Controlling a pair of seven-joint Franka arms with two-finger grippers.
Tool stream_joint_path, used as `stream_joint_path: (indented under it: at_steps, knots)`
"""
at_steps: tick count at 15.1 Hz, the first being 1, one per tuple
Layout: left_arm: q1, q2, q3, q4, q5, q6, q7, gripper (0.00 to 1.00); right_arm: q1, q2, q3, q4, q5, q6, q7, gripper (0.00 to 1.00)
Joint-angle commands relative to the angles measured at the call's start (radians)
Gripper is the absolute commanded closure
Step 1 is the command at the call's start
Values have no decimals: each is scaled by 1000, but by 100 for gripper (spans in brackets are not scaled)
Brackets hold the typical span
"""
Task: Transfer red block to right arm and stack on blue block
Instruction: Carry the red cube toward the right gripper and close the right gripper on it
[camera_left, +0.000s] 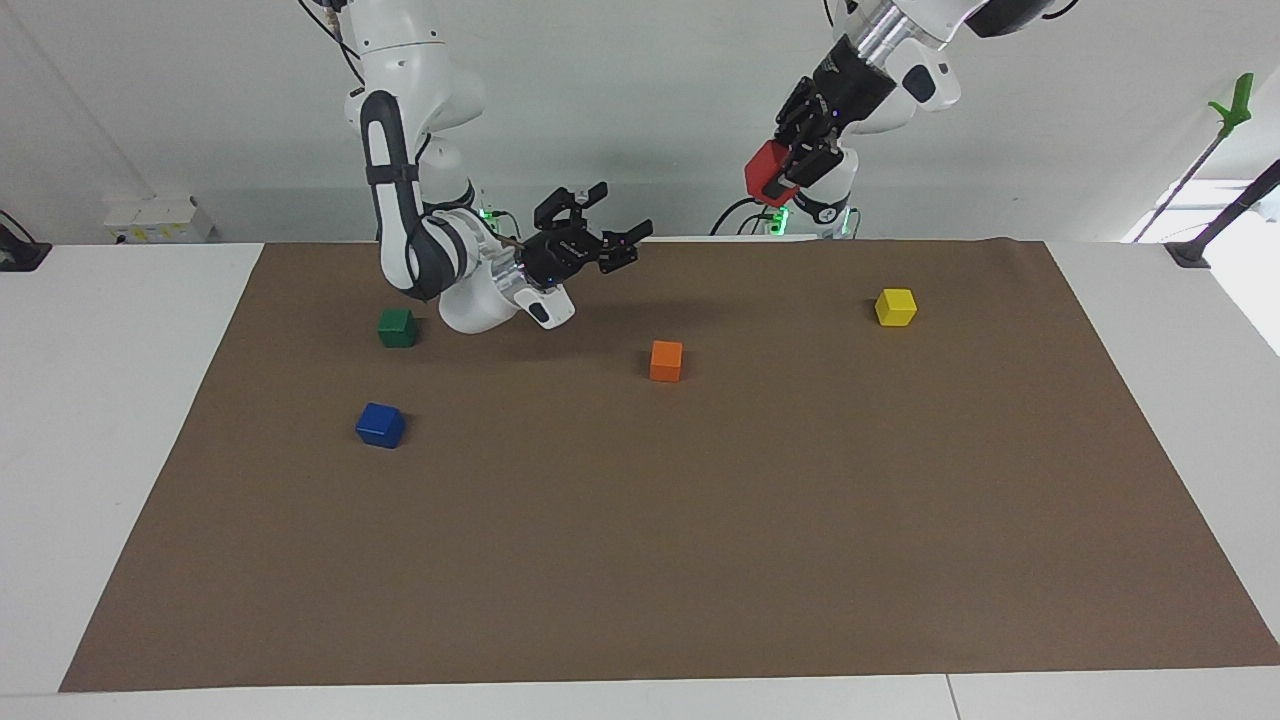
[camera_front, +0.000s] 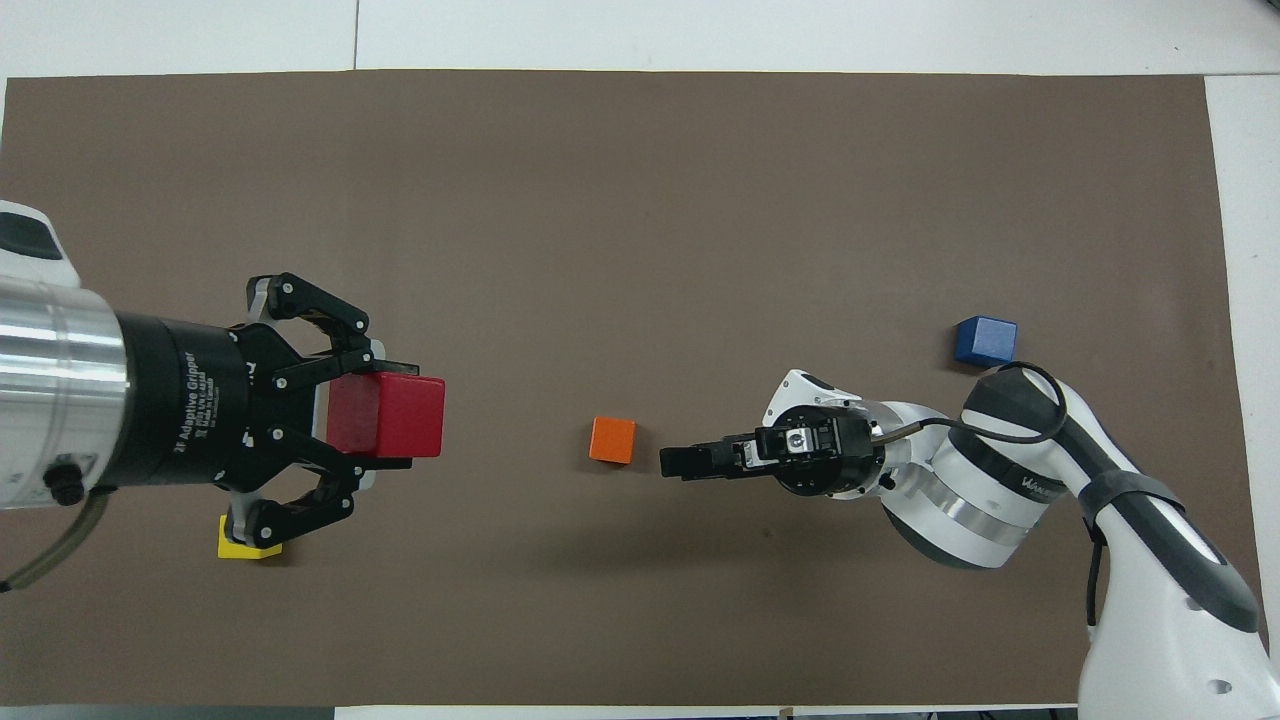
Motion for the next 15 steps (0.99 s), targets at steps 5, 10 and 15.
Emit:
stream_joint_path:
  at_steps: [5,10,15]
  knots:
    - [-14,-63,12,-79,-27,67,-32,100,109,28,6,76,100,130,-42,0]
    - [-14,-91,12,-128,-27,83,-30,100,192,41,6,139,223,208,-50,0]
    - [-14,-93,12,-131,-30,83,-32,100,250,51,15,191,330,271,-93,0]
